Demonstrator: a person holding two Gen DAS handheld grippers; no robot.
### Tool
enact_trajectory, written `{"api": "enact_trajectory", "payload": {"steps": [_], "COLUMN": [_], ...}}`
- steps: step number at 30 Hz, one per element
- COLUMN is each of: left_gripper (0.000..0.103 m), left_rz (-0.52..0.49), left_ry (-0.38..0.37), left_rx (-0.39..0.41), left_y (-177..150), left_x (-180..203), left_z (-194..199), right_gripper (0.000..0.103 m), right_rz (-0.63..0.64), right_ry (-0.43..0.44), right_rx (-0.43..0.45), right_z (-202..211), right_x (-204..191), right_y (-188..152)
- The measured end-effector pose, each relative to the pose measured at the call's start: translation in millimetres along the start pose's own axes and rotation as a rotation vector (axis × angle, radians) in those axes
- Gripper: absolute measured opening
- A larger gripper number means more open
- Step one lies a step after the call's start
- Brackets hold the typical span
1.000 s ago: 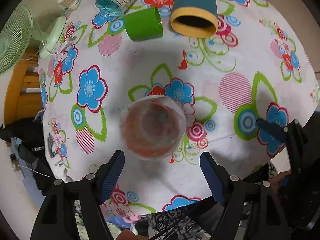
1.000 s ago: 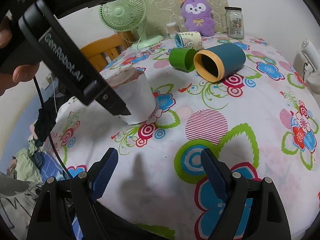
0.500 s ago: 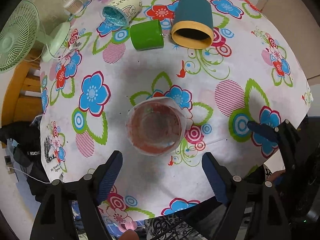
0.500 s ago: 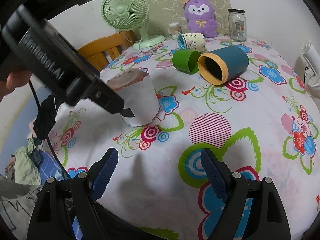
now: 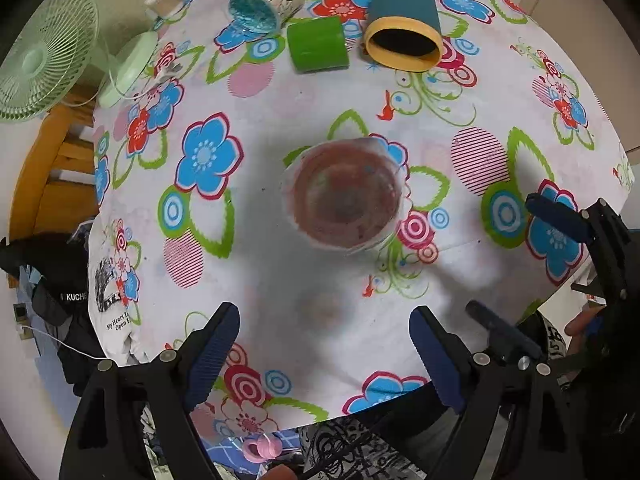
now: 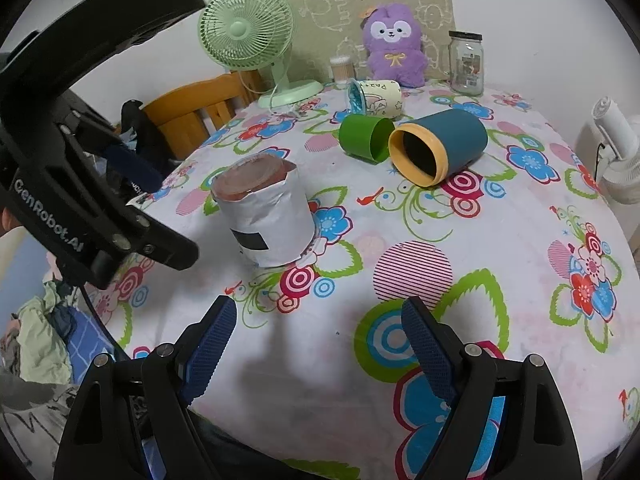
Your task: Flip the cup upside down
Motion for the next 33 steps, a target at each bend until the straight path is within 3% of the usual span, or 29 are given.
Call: {"api": "enact_trajectory", "payload": {"steps": [9, 16, 22, 25, 33], "left_gripper": [0.091, 0.095, 0.099, 0.103, 0.103], "left_rz": [0.037, 0.106, 0.235, 0.300, 0.481], "left_ry": [0.005, -0.027, -0.101, -0.139, -0.037], "left_rx": [0.027, 0.111, 0.268, 0.395, 0.729], "left_y": [-18, -34, -44, -46, -59], "left_x": [-12, -17, -22, -23, -41], "left_z": [6, 14, 28, 39, 58], "right_gripper": [0.086, 0.086, 0.086, 0.086, 0.086], "right_rz": [-0.008, -0.008, 0.002, 0.011, 0.034], "right_ry": [-0.014, -0.026, -0.022, -0.022, -0.027], "right_rx": [0.008, 0.020, 0.048, 0.071, 0.133], "right_z": [1, 4, 9, 13, 20], "right_x": [-2, -3, -10, -17, -32], "right_y": [3, 7, 15, 21, 35]}}
Point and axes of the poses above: each gripper's, at about its wrist camera, not at the fingertips, and z roughly against the way its jaws point, x to its right, y to its top, the point moved 9 cm from there along -z, roughly the way its jaws point, and after that the axes turned 15 degrees about x, right-handed, at the moved point
